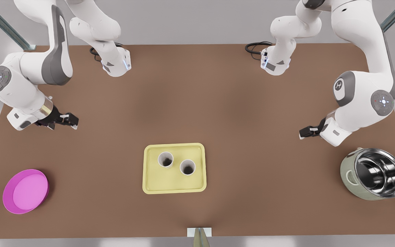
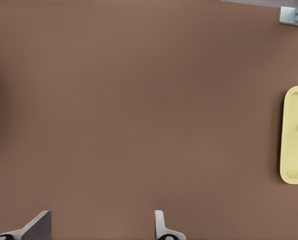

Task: Use the left arm to pick up the white IKEA cup from the tray and place it on the middle-left position; use the right arm to pick up the white IKEA cup from the tray and place it on the middle-right position

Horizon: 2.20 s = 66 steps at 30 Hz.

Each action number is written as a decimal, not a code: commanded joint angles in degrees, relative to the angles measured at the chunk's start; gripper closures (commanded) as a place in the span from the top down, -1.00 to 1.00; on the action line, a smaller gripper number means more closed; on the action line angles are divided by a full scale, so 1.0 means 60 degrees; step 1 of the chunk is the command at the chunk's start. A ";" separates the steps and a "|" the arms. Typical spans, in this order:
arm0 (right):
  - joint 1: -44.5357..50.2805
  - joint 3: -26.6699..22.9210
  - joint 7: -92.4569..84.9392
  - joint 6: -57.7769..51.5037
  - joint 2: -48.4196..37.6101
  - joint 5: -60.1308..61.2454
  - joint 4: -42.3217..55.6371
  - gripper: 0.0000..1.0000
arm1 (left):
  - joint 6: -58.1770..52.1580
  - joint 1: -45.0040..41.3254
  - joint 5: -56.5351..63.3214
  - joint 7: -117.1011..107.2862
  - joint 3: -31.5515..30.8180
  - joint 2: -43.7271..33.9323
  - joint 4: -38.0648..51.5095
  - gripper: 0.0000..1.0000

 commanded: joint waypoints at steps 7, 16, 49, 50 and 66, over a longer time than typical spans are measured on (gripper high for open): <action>0.1881 0.0163 0.0024 0.0140 0.1621 0.0044 0.1475 1.00 | 0.1669 -0.3088 0.1424 -0.1507 -0.0112 0.0846 0.0637 1.00; 0.3448 0.0280 0.1078 0.0345 0.4199 -0.0292 0.3658 1.00 | 0.3983 -0.5962 0.2069 -0.9332 -0.0156 0.5622 0.4563 1.00; 0.3683 0.0968 0.2207 0.1356 0.7935 -0.0307 0.5387 1.00 | 0.4979 -0.6402 0.2405 -0.6798 0.0284 0.8698 0.6980 1.00; 0.3624 0.0954 0.2133 0.1356 0.7949 -0.0307 0.5387 1.00 | 0.5125 -0.6431 0.2405 -0.6871 0.0283 0.8771 0.6980 1.00; 0.3756 0.0954 0.2236 0.1370 0.8301 -0.0307 0.5387 -0.01 | 0.5507 -0.6445 0.2274 -0.7369 0.0269 0.8933 0.7141 -0.52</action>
